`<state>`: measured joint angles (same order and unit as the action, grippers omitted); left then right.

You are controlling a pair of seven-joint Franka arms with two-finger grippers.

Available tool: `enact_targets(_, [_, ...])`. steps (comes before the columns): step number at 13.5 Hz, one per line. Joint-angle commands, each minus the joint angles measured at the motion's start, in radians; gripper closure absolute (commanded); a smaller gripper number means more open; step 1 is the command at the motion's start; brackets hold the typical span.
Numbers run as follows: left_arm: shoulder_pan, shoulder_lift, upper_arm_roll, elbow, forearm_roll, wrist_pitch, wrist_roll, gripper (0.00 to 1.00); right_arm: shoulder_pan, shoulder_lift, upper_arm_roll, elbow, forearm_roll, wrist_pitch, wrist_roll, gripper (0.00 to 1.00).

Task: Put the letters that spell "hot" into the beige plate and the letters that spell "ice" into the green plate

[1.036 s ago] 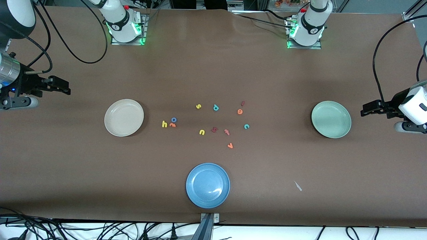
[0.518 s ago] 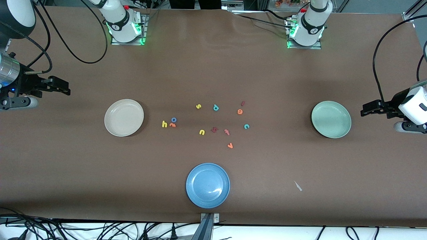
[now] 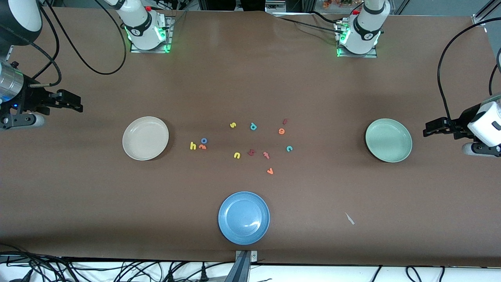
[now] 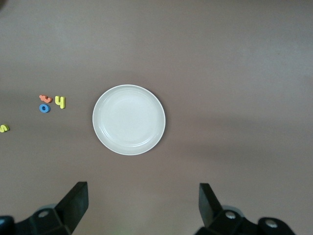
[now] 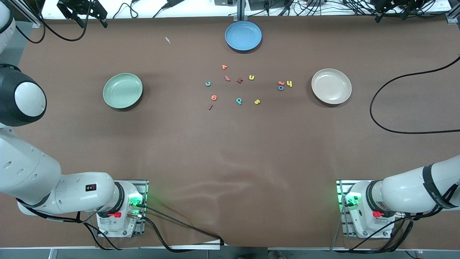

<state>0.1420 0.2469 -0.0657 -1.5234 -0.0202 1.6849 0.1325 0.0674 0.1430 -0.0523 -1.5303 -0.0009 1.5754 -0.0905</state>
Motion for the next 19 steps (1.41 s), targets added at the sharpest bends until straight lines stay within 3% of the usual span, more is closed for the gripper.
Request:
enact_targets(1, [0.004, -0.015, -0.002, -0.012, 0.006, -0.007, 0.024, 0.00, -0.003, 0.000, 0.003, 0.012, 0.010, -0.003, 0.011, 0.00])
enact_targets(19, [0.005, -0.015, 0.001, -0.014, 0.023, -0.011, 0.062, 0.00, -0.003, 0.000, 0.003, 0.012, 0.010, 0.003, 0.011, 0.00])
